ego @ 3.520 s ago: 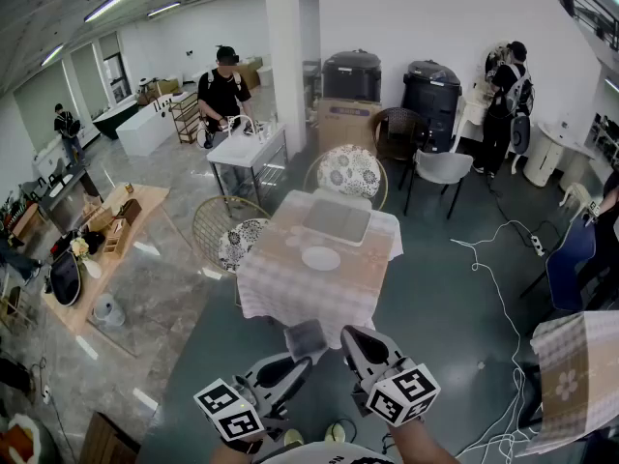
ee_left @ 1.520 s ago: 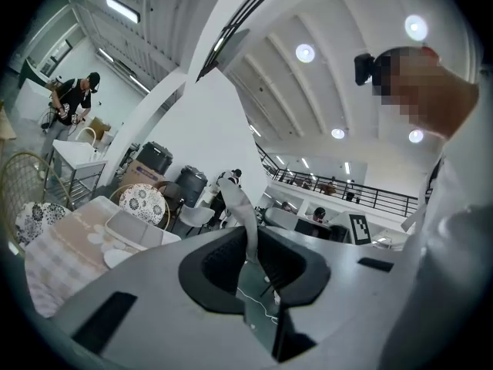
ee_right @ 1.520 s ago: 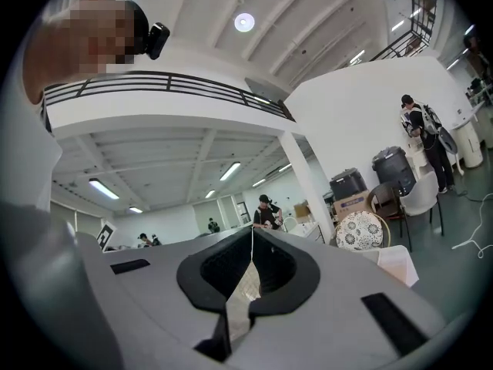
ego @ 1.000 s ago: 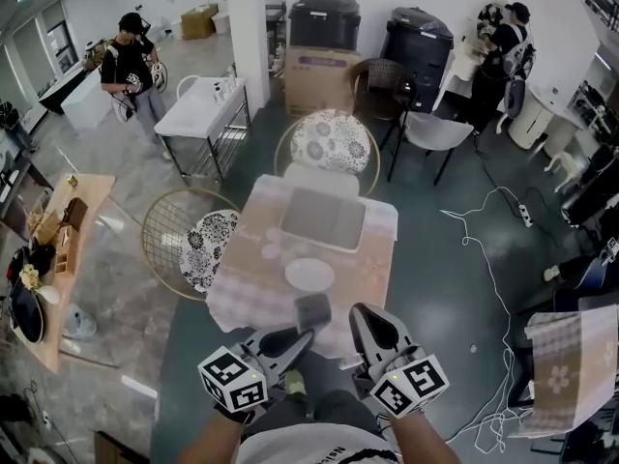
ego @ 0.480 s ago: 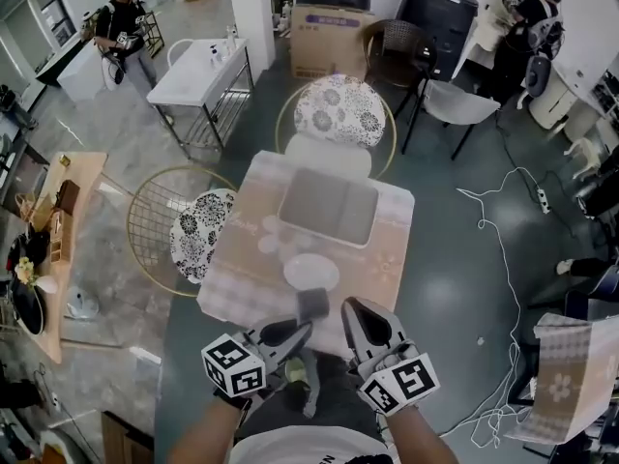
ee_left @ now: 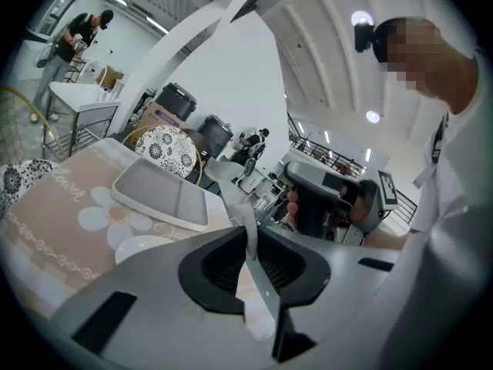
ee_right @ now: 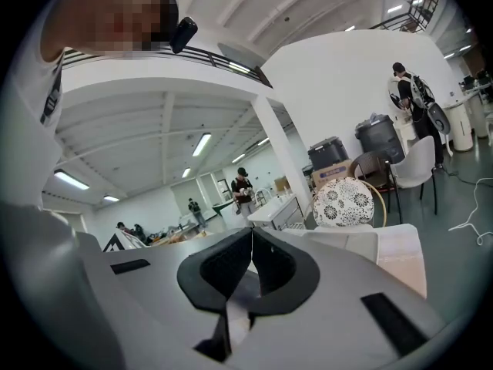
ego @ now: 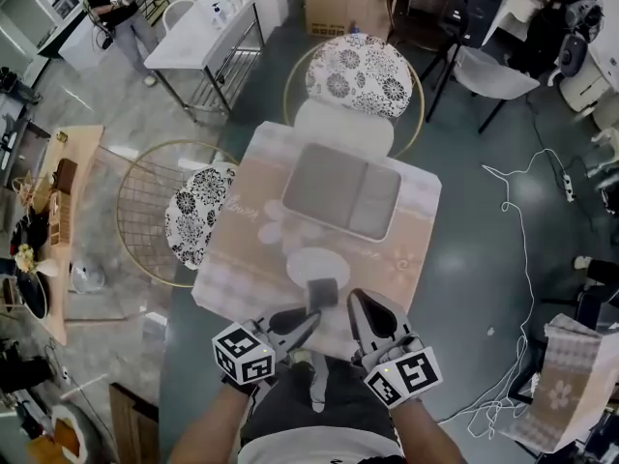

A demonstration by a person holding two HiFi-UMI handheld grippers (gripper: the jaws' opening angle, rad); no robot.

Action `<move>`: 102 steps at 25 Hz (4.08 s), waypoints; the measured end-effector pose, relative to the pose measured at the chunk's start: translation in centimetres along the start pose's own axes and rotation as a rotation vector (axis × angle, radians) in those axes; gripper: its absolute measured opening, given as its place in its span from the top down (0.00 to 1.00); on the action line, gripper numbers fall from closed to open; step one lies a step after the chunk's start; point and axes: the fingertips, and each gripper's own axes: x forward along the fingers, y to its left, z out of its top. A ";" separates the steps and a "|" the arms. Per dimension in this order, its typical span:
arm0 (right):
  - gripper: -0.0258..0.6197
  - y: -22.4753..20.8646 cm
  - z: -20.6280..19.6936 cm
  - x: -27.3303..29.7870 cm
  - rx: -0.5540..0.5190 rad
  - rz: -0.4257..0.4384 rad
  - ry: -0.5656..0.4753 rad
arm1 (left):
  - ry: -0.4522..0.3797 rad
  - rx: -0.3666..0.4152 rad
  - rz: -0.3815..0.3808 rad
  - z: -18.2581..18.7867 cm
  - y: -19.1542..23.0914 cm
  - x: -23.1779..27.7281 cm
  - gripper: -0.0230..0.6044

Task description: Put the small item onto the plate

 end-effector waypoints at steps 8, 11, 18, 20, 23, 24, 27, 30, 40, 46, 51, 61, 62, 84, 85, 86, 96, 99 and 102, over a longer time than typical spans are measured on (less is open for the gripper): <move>0.94 -2.7 -4.2 3.1 0.002 -0.051 0.037 | 0.003 -0.082 0.066 -2.1 5.1 2.3 0.89; 0.94 -3.5 -6.0 3.6 0.007 -0.081 0.052 | -0.007 -0.104 0.080 -2.8 6.4 3.2 0.89; 0.94 -4.7 -8.7 4.3 0.025 -0.128 0.056 | -0.015 -0.194 0.090 -5.1 8.9 5.6 0.89; 0.94 -5.0 -9.3 4.5 0.024 -0.133 0.051 | -0.017 -0.219 0.093 -5.7 9.8 6.0 0.89; 0.94 -5.6 -10.2 4.6 0.031 -0.143 0.042 | -0.015 -0.247 0.101 -6.5 11.0 6.4 0.89; 0.94 -5.8 -10.5 4.6 0.037 -0.148 0.040 | -0.014 -0.255 0.104 -6.8 11.3 6.5 0.89; 0.94 -6.5 -11.4 4.5 0.050 -0.165 0.042 | -0.020 -0.280 0.108 -7.3 12.2 6.5 0.89; 0.94 -7.1 -12.1 4.5 0.058 -0.180 0.043 | -0.027 -0.293 0.104 -7.4 12.7 6.6 0.89; 0.94 -7.5 -13.4 4.5 0.067 -0.189 0.045 | 0.003 -0.320 0.124 -9.1 14.8 7.4 0.89; 0.94 -7.1 -14.0 4.4 0.076 -0.177 0.059 | 0.022 -0.339 0.140 -9.9 15.6 7.6 0.89; 0.94 -6.6 -14.3 4.4 0.080 -0.156 0.074 | 0.042 -0.328 0.170 -9.8 16.1 7.6 0.89; 0.94 -5.3 -14.4 4.8 0.078 -0.111 0.101 | 0.100 -0.244 0.288 -10.3 17.1 6.8 0.60; 0.94 -5.2 -14.3 4.8 0.078 -0.106 0.102 | 0.112 -0.225 0.290 -10.4 17.0 6.9 0.57; 0.94 -1.6 -7.3 4.0 0.015 -0.111 0.103 | -0.069 -0.044 0.256 -0.6 7.3 1.8 0.95; 0.94 -1.1 -6.5 4.0 0.005 -0.105 0.096 | -0.081 -0.031 0.244 0.2 6.3 1.5 0.96; 0.94 -0.6 -5.8 4.0 -0.005 -0.100 0.087 | -0.093 -0.017 0.235 1.0 5.4 1.2 0.96; 0.94 4.4 0.0 3.5 -0.045 -0.067 0.011 | -0.168 0.099 0.193 7.0 -0.8 -3.0 0.96; 0.94 5.6 1.5 3.1 -0.060 -0.065 -0.007 | -0.205 0.120 0.191 8.7 -2.2 -3.9 0.96; 0.94 6.4 3.4 2.5 -0.088 -0.066 -0.029 | -0.228 0.160 0.186 10.1 -4.1 -4.4 0.96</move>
